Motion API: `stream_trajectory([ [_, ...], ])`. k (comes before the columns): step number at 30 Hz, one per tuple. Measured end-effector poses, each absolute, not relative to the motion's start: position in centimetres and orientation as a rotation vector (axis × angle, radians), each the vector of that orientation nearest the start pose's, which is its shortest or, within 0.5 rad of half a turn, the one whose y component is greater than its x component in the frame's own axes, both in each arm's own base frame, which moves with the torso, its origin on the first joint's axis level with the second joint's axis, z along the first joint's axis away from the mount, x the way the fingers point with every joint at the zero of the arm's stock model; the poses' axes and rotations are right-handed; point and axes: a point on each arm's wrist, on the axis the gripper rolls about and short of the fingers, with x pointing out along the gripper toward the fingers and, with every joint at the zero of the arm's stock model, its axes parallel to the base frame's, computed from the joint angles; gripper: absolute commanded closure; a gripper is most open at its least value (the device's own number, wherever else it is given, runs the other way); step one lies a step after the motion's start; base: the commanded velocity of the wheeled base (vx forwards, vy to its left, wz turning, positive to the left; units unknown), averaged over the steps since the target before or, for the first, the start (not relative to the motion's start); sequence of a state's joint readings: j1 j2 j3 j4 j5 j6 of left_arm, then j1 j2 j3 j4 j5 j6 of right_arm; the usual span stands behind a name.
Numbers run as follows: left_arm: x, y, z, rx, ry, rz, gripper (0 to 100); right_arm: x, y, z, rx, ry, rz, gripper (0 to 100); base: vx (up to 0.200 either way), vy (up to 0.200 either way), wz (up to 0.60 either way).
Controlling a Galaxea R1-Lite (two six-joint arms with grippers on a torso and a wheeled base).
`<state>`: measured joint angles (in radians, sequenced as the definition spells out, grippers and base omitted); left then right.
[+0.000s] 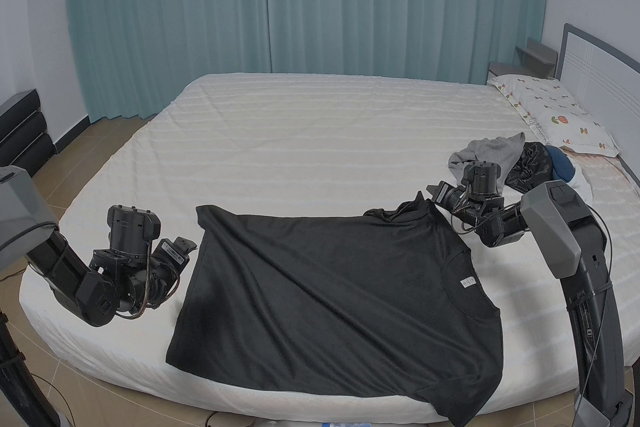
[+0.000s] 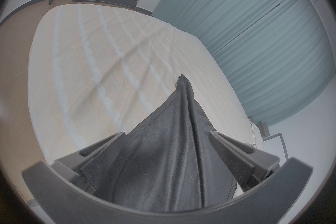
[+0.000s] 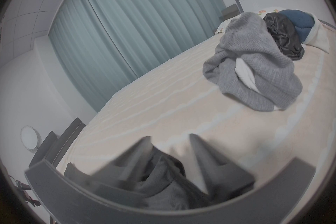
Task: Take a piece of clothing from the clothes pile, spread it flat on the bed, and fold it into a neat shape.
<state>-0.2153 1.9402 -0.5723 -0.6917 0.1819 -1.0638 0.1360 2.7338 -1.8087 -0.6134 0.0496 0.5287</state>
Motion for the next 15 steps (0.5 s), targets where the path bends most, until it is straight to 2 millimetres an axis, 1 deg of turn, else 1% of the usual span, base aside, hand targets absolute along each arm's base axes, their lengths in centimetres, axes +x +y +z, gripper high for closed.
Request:
stream_trajectory([
  [6,29.1,-6.0,5.9,-0.889,0.612,0.322,0,52.0,7.2,-1.3,0.529,0.454,0.197,0,0.0,0.0,0.0],
  [14,29.1,-6.0,5.7,-0.888,0.617,0.323,0,51.7,7.3,-1.3,0.535,0.473,0.229,0,0.0,0.0,0.0],
  [15,29.1,-6.0,5.7,-0.888,0.617,0.323,0,51.7,7.4,-1.3,0.535,0.474,0.232,100,0.0,0.0,0.0],
])
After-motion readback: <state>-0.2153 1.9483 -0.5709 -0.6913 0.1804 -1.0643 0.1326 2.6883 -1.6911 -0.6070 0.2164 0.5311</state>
